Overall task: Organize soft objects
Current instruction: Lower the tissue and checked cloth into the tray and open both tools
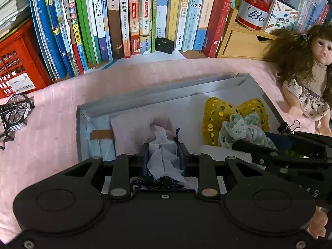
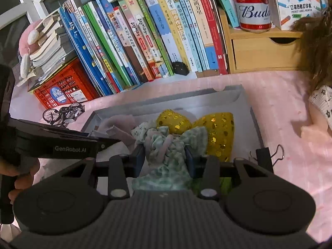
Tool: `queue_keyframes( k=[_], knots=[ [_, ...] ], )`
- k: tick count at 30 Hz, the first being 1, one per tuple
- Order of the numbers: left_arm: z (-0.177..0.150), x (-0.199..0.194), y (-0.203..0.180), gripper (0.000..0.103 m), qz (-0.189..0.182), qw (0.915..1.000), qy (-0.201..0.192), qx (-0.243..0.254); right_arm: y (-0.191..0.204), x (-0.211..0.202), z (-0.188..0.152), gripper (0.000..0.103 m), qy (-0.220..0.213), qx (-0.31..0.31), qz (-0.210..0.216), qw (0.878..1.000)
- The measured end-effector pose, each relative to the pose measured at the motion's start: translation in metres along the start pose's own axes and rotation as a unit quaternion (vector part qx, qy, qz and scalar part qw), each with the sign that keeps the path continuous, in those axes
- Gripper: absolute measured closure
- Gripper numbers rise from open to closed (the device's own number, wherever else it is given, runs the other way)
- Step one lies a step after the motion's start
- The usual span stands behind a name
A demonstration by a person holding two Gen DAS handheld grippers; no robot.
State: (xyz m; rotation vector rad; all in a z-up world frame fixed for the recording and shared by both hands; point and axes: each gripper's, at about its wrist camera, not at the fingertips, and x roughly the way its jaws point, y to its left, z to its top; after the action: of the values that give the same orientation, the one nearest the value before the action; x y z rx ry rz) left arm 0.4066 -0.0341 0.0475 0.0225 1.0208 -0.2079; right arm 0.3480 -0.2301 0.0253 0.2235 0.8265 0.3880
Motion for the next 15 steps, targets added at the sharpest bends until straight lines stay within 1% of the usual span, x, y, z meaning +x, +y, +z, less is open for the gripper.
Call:
queue_keyframes(
  k=[11, 15],
  knots=[
    [0.0000, 0.0076, 0.0071, 0.076, -0.005, 0.9998, 0.007, -0.017, -0.0009, 0.0029, -0.0016, 0.057, 0.002, 0.002, -0.001, 1.000],
    [-0.0005, 0.0079, 0.0073, 0.074, -0.004, 0.9998, 0.006, -0.017, -0.0002, 0.0031, -0.0012, 0.056, 0.002, 0.001, -0.002, 1.000]
  ],
)
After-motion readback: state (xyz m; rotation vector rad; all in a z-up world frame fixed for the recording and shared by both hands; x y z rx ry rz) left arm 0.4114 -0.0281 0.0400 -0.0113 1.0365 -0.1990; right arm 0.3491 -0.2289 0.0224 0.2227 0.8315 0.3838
